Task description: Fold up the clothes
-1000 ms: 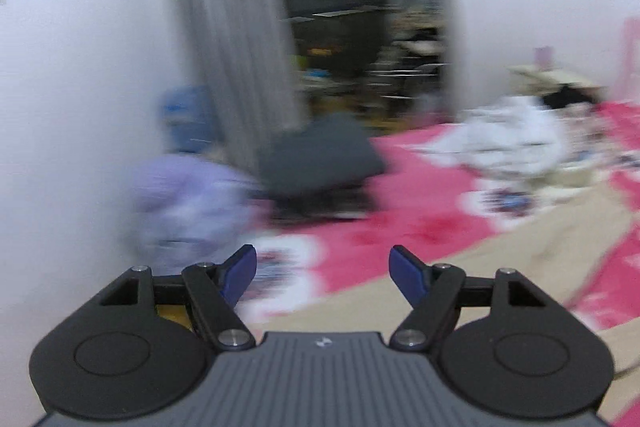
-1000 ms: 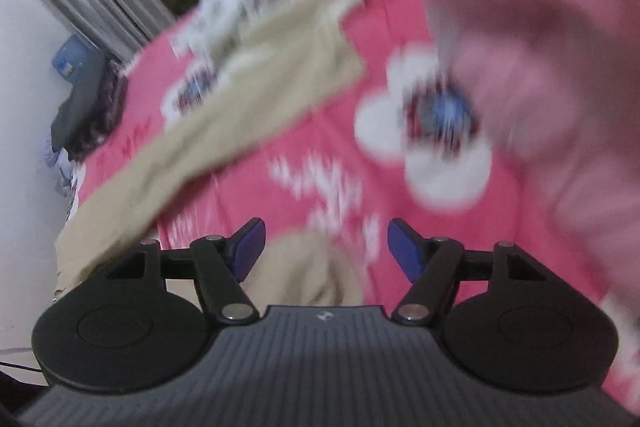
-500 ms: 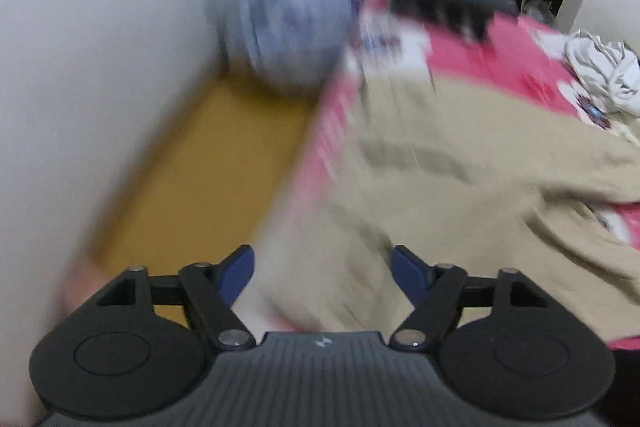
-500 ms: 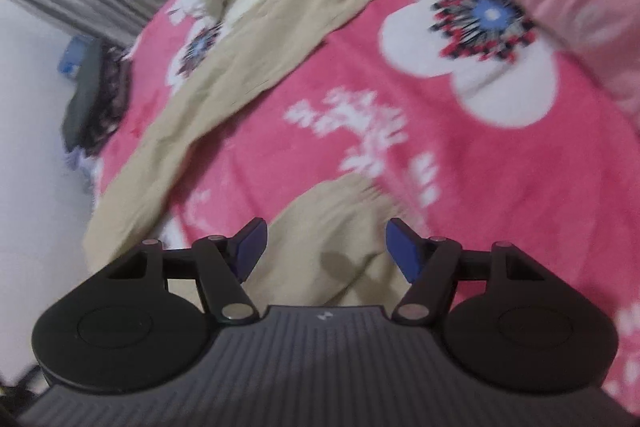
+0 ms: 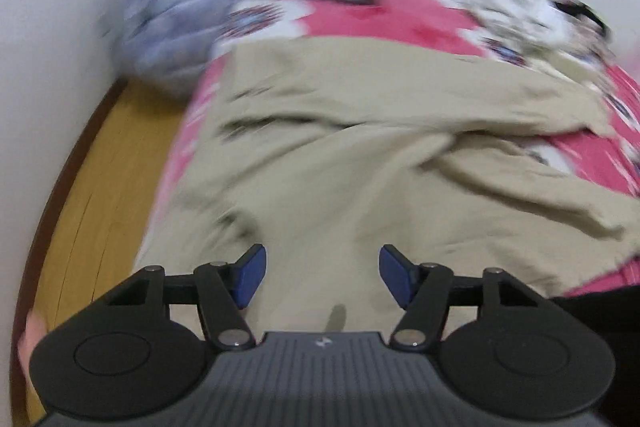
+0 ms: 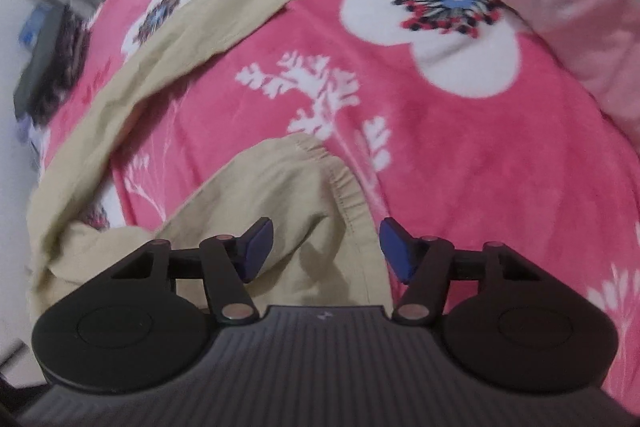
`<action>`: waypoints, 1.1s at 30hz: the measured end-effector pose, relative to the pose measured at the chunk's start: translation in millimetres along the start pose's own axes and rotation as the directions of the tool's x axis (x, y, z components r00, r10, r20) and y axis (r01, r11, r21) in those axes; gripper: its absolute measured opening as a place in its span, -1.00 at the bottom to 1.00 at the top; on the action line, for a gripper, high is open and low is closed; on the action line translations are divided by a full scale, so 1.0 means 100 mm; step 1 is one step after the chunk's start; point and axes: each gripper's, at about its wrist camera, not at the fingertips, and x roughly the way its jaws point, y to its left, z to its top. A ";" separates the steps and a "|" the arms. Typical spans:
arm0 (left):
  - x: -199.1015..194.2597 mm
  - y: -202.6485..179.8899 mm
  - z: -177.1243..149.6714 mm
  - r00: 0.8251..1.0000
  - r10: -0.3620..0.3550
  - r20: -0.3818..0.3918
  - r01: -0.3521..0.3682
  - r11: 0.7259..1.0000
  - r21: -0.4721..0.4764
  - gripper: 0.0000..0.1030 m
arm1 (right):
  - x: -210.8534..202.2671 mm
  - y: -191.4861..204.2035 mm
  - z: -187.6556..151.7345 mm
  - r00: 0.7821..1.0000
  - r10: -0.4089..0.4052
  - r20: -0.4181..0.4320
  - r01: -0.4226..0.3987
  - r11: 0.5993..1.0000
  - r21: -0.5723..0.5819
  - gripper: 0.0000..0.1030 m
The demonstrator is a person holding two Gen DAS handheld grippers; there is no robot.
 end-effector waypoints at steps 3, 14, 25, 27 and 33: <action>0.15 -0.37 0.17 0.993 -0.112 0.024 0.107 0.984 0.145 0.25 | 0.14 0.07 -0.03 0.995 -0.100 -0.012 0.098 0.991 -0.088 0.14; 1.07 -2.26 0.72 0.707 -0.685 -0.176 0.695 0.628 0.350 0.45 | 0.05 0.15 -0.12 0.990 -0.139 -0.001 0.138 0.979 -0.148 -0.85; 1.55 -3.85 0.33 0.644 -0.686 -0.338 0.746 0.467 0.475 -0.15 | -0.46 0.63 -0.02 0.965 -0.195 0.174 0.247 0.901 -0.358 -0.93; 1.65 -3.88 0.34 0.669 -0.661 -0.339 0.734 0.517 0.440 -0.68 | -0.45 0.68 0.04 0.964 -0.195 0.183 0.253 0.887 -0.387 -0.94; 1.38 -3.30 0.82 0.557 -0.819 -0.136 0.818 0.512 0.262 -0.85 | -0.37 0.80 0.45 0.942 -0.176 0.287 0.289 0.859 -0.422 -0.99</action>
